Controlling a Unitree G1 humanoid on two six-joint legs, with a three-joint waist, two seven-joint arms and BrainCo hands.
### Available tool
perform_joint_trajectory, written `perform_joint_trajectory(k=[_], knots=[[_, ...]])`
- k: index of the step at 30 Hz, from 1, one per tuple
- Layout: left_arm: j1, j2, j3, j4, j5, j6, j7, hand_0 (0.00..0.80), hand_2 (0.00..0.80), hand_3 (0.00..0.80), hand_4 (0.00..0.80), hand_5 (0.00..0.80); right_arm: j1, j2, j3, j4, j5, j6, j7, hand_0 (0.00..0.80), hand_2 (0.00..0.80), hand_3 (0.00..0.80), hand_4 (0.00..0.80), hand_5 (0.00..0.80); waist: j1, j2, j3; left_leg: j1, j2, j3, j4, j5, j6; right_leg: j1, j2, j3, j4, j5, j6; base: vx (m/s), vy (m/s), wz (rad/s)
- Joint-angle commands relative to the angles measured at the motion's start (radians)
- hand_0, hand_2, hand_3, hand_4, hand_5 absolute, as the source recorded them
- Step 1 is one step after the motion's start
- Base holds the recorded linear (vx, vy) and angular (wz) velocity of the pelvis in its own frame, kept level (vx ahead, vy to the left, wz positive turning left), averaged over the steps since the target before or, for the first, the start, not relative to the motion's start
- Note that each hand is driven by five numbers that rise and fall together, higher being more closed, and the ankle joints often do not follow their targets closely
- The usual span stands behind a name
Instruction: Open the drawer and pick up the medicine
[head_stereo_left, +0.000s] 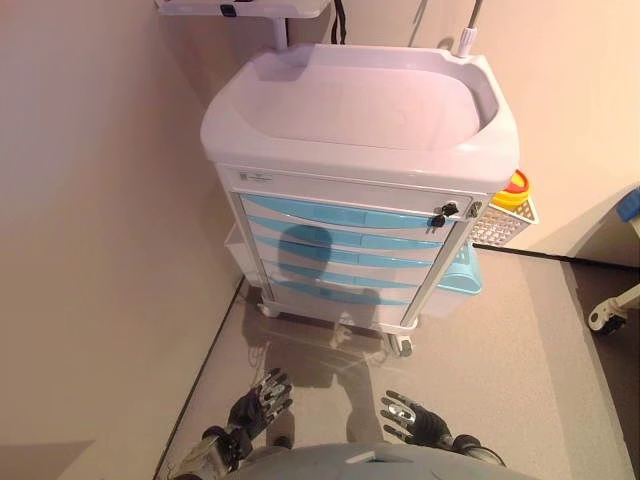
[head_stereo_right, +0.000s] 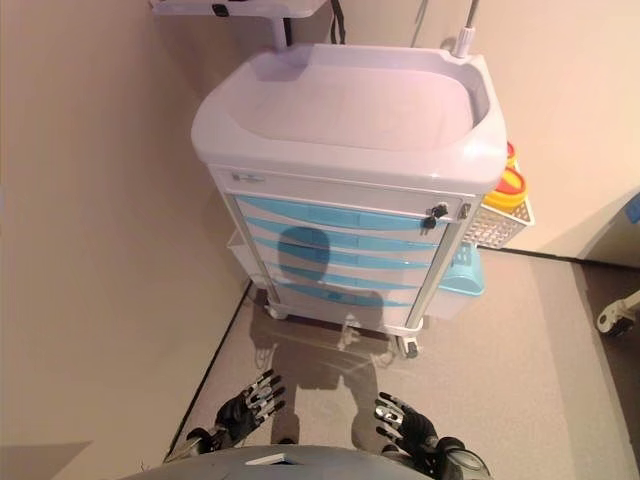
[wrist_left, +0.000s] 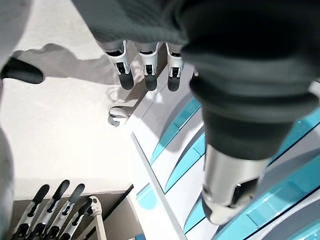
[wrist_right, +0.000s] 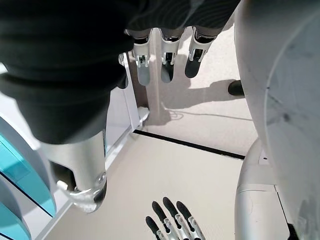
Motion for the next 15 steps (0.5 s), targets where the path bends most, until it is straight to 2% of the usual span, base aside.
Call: perform_joint_trajectory(k=[1, 8, 15], knots=[[-0.047, -0.025, 0.015, -0.001, -0.025, 0.012, -0.059, 0.0, 0.0, 0.0, 0.0, 0.0, -0.049, 0.005, 0.009, -0.016, 0.015, -0.031, 0.033, 0.0, 0.0, 0.0, 0.0, 0.0, 0.018, -0.025, 0.005, -0.057, -0.07, 0.005, 0.035, -0.046, 0.026, -0.027, 0.002, -0.042, 0.045, -0.002, 0.022, 0.0, 0.0, 0.0], [-0.044, -0.029, 0.023, 0.006, -0.08, 0.107, -0.099, 0.0, 0.0, 0.0, 0.0, 0.0, -0.048, 0.008, 0.005, -0.014, 0.016, -0.033, 0.036, 0.0, 0.0, 0.0, 0.0, 0.0, 0.014, -0.026, 0.008, -0.056, -0.07, 0.009, 0.035, -0.048, 0.027, -0.029, 0.001, -0.042, 0.047, -0.002, 0.023, 0.0, 0.0, 0.0], [-0.042, -0.034, 0.034, 0.011, -0.134, 0.151, -0.101, 0.0, 0.0, 0.0, 0.0, 0.0, -0.045, 0.006, 0.0, -0.022, 0.022, -0.035, 0.034, 0.0, 0.0, 0.0, 0.0, 0.0, 0.012, -0.028, 0.019, -0.065, -0.069, 0.009, 0.042, -0.049, 0.028, -0.039, -0.001, -0.036, 0.052, 0.0, 0.023, 0.0, 0.0, 0.0]])
